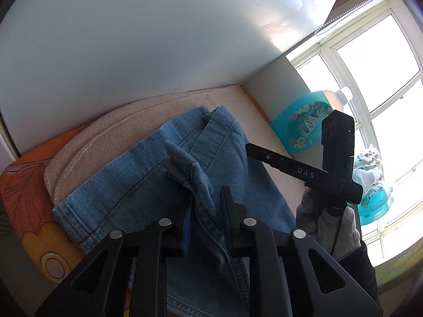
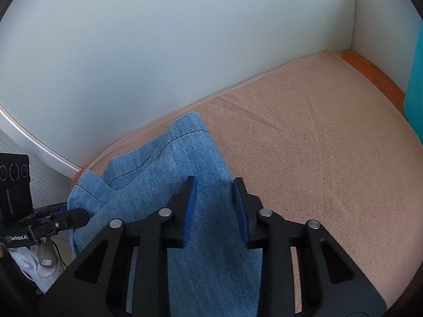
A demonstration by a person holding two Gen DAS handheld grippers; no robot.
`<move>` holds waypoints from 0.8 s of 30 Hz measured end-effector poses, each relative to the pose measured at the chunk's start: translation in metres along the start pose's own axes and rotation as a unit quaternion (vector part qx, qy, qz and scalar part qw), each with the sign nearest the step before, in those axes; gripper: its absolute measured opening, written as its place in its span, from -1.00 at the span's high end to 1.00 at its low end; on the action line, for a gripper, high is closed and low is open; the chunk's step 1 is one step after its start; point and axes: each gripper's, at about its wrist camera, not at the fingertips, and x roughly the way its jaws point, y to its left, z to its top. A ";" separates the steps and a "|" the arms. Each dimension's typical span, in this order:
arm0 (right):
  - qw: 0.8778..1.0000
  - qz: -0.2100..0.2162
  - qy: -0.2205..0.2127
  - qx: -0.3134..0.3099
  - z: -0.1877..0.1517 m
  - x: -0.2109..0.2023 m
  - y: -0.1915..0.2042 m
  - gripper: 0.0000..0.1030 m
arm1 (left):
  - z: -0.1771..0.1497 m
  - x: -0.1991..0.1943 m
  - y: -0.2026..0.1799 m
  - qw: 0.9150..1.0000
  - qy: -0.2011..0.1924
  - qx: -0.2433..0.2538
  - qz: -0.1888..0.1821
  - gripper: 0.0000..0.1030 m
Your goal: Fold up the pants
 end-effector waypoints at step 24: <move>0.999 0.038 0.016 -0.035 0.006 -0.014 0.039 0.05 | -0.008 -0.052 0.033 1.000 0.009 -0.005 0.029 0.19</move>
